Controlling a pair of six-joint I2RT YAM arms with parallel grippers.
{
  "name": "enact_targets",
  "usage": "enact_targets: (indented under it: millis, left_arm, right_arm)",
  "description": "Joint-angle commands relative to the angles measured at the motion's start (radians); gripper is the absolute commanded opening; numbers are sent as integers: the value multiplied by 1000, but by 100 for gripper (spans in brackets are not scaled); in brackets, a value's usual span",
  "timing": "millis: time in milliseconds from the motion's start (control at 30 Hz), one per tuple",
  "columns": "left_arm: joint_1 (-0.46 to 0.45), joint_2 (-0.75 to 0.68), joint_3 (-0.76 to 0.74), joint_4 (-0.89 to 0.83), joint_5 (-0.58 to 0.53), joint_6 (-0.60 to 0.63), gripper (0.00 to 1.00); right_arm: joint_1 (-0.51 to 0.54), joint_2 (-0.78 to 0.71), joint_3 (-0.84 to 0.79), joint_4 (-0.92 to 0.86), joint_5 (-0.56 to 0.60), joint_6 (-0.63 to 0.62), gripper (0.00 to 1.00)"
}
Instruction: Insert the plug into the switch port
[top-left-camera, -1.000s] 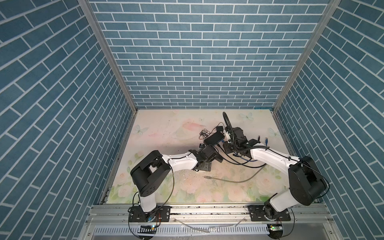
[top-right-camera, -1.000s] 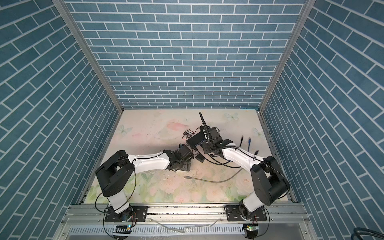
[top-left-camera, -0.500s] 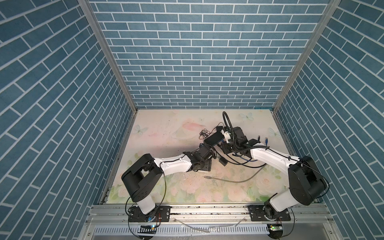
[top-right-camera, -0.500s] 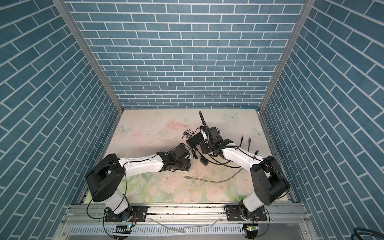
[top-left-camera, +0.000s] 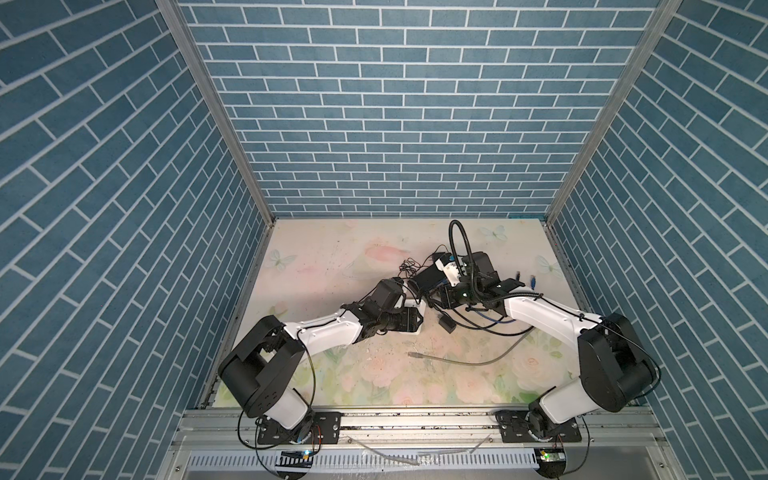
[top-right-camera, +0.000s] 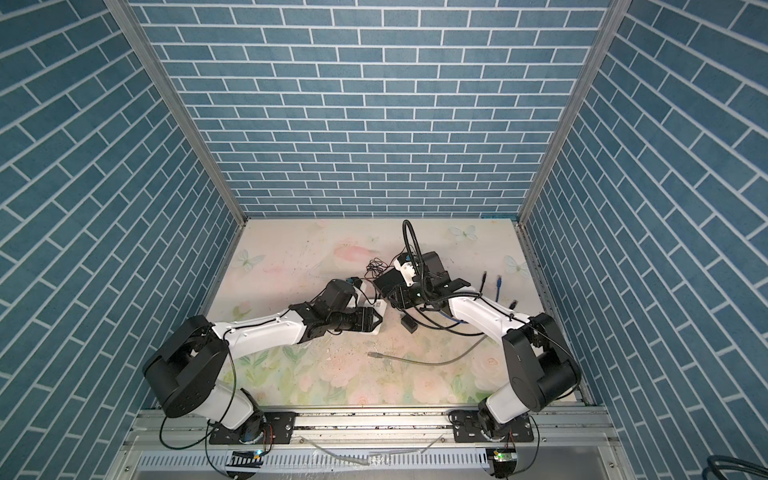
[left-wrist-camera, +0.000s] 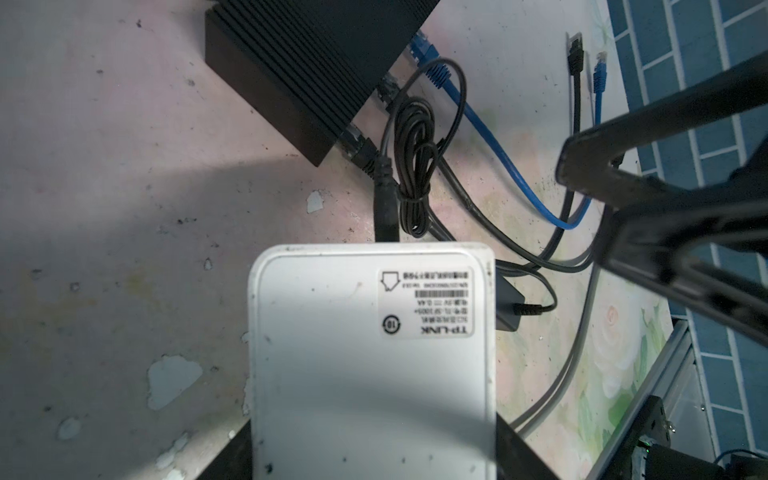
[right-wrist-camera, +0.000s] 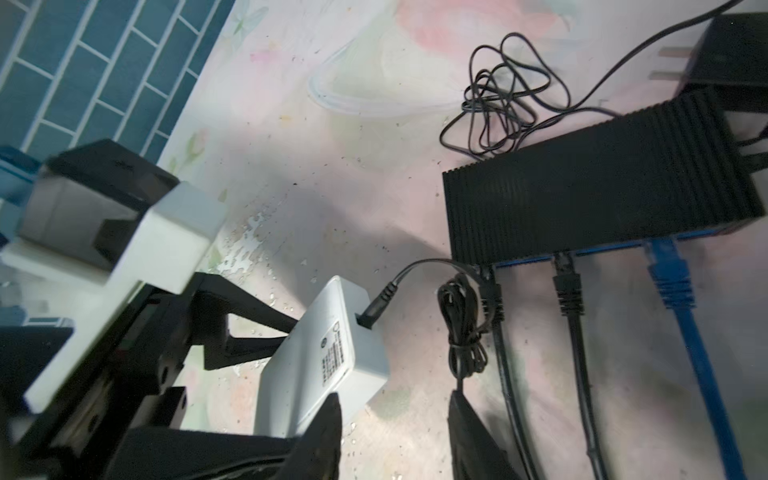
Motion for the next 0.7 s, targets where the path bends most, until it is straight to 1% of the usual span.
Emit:
enact_targets:
  millis: [0,133,233,567,667]
  left_arm:
    - [4,-34,-25,62,8,50,67]
    - [4,-39,-47,114,-8,67,67]
    - [3,-35,-58,163,-11,72,67]
    - [3,-10,-54,251,12,79,67]
    - [3,-2,-52,262,18,79,68]
  right_arm:
    - [-14,13,11,12,-91,104,43]
    - [-14,34,16,31,-123,191,43]
    - [-14,40,15,41,-136,231,44]
    - [-12,77,25,45,-139,284,45]
    - [-12,91,24,78,-141,303,41]
